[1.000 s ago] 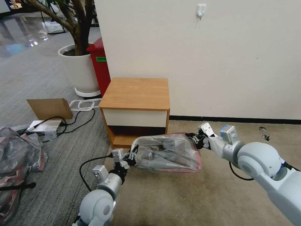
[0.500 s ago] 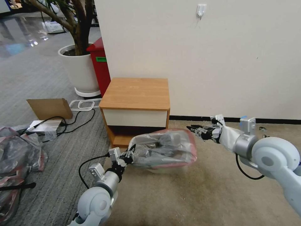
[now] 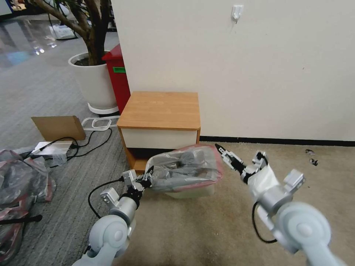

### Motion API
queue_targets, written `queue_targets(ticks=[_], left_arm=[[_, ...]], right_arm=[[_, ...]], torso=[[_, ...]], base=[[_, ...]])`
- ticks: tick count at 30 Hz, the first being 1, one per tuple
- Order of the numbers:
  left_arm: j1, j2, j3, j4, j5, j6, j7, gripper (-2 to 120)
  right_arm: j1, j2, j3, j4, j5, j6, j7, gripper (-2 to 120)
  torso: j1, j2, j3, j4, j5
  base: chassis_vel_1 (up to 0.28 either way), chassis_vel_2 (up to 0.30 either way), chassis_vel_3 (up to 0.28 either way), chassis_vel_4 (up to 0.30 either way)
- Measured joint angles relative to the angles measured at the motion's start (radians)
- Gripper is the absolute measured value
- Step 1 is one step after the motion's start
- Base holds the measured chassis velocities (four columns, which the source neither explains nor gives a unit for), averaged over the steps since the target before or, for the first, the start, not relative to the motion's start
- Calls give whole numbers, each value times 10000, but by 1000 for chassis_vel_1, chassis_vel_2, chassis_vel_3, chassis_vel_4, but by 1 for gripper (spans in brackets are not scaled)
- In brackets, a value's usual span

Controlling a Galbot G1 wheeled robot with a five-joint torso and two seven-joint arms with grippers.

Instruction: Pick up the garbage bag from the table and place it over the trash can.

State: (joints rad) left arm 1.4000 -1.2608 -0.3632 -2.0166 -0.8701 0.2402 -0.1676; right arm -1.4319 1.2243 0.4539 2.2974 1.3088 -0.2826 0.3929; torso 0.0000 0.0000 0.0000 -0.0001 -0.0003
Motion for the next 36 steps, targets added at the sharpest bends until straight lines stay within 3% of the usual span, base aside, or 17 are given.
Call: queue_targets(ticks=[12, 22, 26, 29, 33, 36], left_arm=[[-66, -230, 11, 58, 376, -20, -61, 7], [-50, -366, 27, -27, 464, -26, -106, 7], [-42, -410, 37, -45, 472, -27, -109, 7], [-36, -444, 65, -60, 487, -28, -111, 7], [-45, -445, 67, -73, 488, -29, -112, 7], [-77, -443, 68, -74, 488, -32, -112, 7]], right_arm=[[225, 1302, -755, -170, -135, 590, 229, 94], [331, 1968, -1170, -370, -658, 697, 248, 55], [336, 2023, -1162, -384, -713, 724, 244, 45], [317, 2035, -1161, -389, -776, 732, 227, 30], [307, 2035, -1161, -395, -790, 737, 220, 22], [291, 2025, -1151, -411, -815, 740, 196, 7]], torso=[[0, 0, 0, 2, 1], [0, 0, 0, 2, 2], [0, 0, 0, 2, 2], [0, 0, 0, 1, 2], [0, 0, 0, 2, 3], [0, 0, 0, 2, 3]], base=[[0, 0, 0, 0], [0, 0, 0, 0], [0, 0, 0, 0], [0, 0, 0, 0], [0, 0, 0, 0], [0, 0, 0, 0]])
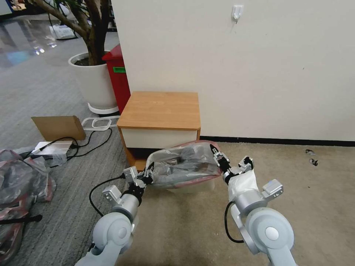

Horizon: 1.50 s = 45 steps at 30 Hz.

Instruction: Pick up the garbage bag from the table and place it over the trash can.

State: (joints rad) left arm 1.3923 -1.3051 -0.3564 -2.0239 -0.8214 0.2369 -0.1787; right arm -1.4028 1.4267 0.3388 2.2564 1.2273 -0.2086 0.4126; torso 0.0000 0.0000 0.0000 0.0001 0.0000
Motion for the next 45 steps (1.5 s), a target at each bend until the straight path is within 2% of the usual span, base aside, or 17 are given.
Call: queue_targets(ticks=[1, 3, 14, 23, 27, 33, 38, 45], left_arm=[[0, 0, 0, 0, 0, 0, 0, 7], [-17, 0, 0, -1, 0, -2, 0, 7], [-36, -20, 20, 26, -99, -18, 35, 7], [-80, 42, -163, -189, -1437, 187, -163, 7], [-101, 96, -216, -270, -1904, 267, -268, 7], [-65, 216, -331, -482, -2510, 424, -393, 7], [-57, 293, -422, -562, -2742, 461, -395, 7], [-30, 354, -479, -620, -2984, 547, -395, 7]], right_arm=[[0, 0, 0, 0, 0, 0, 0, 7], [-2, -1, -2, -12, -19, 0, -7, 0], [-30, -101, 301, -98, -38, 19, 42, 0], [-448, -718, 664, -203, -106, -91, 33, 0], [-443, -819, 674, -581, -530, -108, -454, 0], [-26, -883, 595, -2051, -2520, 227, -2251, 0], [225, -948, 515, -2912, -3698, 528, -3091, 0], [762, -1048, 461, -3706, -4267, 729, -3332, 0]], torso=[[0, 0, 0, 0, 0], [0, 0, 0, 0, 0], [0, 0, 0, 0, 0], [0, 0, 0, -1, 0], [-1, 0, 0, -2, 1], [-1, 0, 0, 0, 1], [-1, 0, 0, -1, 1], [-1, 0, 0, 0, 0]], base=[[0, 0, 0, 0], [0, 0, 0, 0], [0, 0, 0, 0], [0, 0, 0, 0], [0, 0, 0, 0], [0, 0, 0, 0], [0, 0, 0, 0], [0, 0, 0, 0]])
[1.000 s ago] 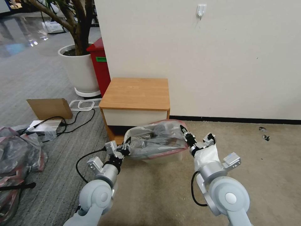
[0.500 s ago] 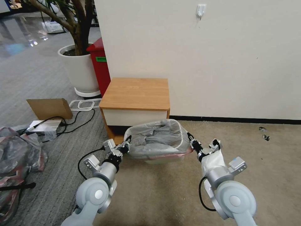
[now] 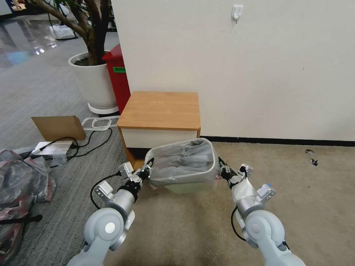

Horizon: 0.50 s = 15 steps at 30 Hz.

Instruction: Pick up the garbage bag from the table and place it over the trash can.

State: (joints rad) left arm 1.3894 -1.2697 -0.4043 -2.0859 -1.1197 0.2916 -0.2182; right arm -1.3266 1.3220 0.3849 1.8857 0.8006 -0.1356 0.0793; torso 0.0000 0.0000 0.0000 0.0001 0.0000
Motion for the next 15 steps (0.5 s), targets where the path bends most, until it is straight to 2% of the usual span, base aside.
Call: queue_targets(ticks=[6, 10, 13, 15], left_arm=[[-10, 16, 36, -4, -1, 66, 49, 7], [-25, 40, 50, 11, 223, 68, 65, 7], [-42, 78, 61, 57, 505, 68, 76, 7], [-79, 121, 49, 65, 624, 58, 69, 7]], right_arm=[[128, -48, -21, -458, -502, 167, -144, 0], [-25, -116, 30, -279, -405, 143, -150, 0], [-173, -172, 101, 29, -109, 14, -133, 8], [-464, -269, 223, 396, 337, -171, -125, 20]], torso=[[0, 0, 0, 0, 0], [0, 0, 0, -1, 1], [0, 0, 0, 0, -1], [0, 0, 0, 0, 0]], base=[[0, 0, 0, 0], [0, 0, 0, 0], [0, 0, 0, 0], [0, 0, 0, 0]])
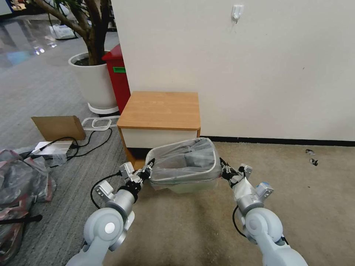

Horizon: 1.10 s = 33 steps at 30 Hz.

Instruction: Pick up the garbage bag from the table and place it over the trash can.

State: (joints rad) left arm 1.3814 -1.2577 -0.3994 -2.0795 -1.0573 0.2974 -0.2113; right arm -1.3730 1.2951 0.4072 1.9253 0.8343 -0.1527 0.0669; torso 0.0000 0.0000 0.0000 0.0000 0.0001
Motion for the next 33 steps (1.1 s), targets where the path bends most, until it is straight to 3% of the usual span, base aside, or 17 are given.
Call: queue_targets(ticks=[4, 7, 9, 14, 17, 19, 21, 22, 26, 28, 31, 33], left_arm=[[-36, 48, -88, 18, 93, -34, -13, 7], [-32, 112, -268, 37, 143, -77, -26, 7], [-25, 125, -305, 47, 163, -79, -31, 7], [56, 312, -284, 191, 1259, -102, -37, 7], [120, 438, -132, 209, 2042, -98, -37, 7], [174, 523, 97, 235, 2858, -81, -34, 7], [196, 541, 317, 235, 3414, -75, -31, 7], [196, 541, 317, 235, 3414, -75, -31, 7], [199, 512, 706, 231, 4249, -148, -16, 7], [198, 513, 757, 231, 4417, -209, -1, 7], [195, 556, 949, 230, 5222, -417, 201, 7], [195, 571, 990, 229, 5449, -480, 287, 7]], right_arm=[[-425, -136, 215, 433, 607, -164, -8, 28], [-1063, -291, 559, 942, 1214, -191, -206, 45], [-1185, -303, 622, 1030, 1323, -168, -234, 46], [-1762, -320, 1162, 2178, 2378, -200, -212, 68], [-1687, -586, 1238, 2845, 1882, -329, -160, 78], [-1183, -1308, 933, 3325, 837, -491, -296, 88], [-428, -2121, 376, 3630, 207, -1141, -535, 86], [-428, -2121, 376, 3630, 207, -1141, -535, 86], [1986, -3548, -2137, 3655, -1608, -2777, -1356, 68], [2313, -3649, -2460, 3590, -1862, -2988, -1503, 65], [4317, -3867, -4305, 2963, -3109, -3814, -2242, 50], [4819, -3846, -4753, 2727, -3323, -3949, -2311, 46]], torso=[[0, 0, 0, -1, -1], [0, 0, 0, -1, -1], [1, 0, -1, -1, -1], [0, 0, -1, -1, -1], [1, 0, -1, -2, 0], [1, 0, 0, -3, -2], [0, 0, -1, -1, -1], [0, 0, -1, -1, -1], [0, 0, 0, 4, -1], [0, 0, 1, 4, -1], [0, 0, 0, 0, 0], [0, 0, 1, 2, -2]], base=[[0, 0, 0, 0], [0, 0, 0, 0], [0, 0, 0, 0], [0, 0, 0, 0], [0, 0, 0, 0], [0, 0, 0, 0], [0, 0, 0, 0], [0, 0, 0, 0], [0, 0, 0, 0], [0, 0, 0, 0], [0, 0, 0, 0], [0, 0, 0, 0]])
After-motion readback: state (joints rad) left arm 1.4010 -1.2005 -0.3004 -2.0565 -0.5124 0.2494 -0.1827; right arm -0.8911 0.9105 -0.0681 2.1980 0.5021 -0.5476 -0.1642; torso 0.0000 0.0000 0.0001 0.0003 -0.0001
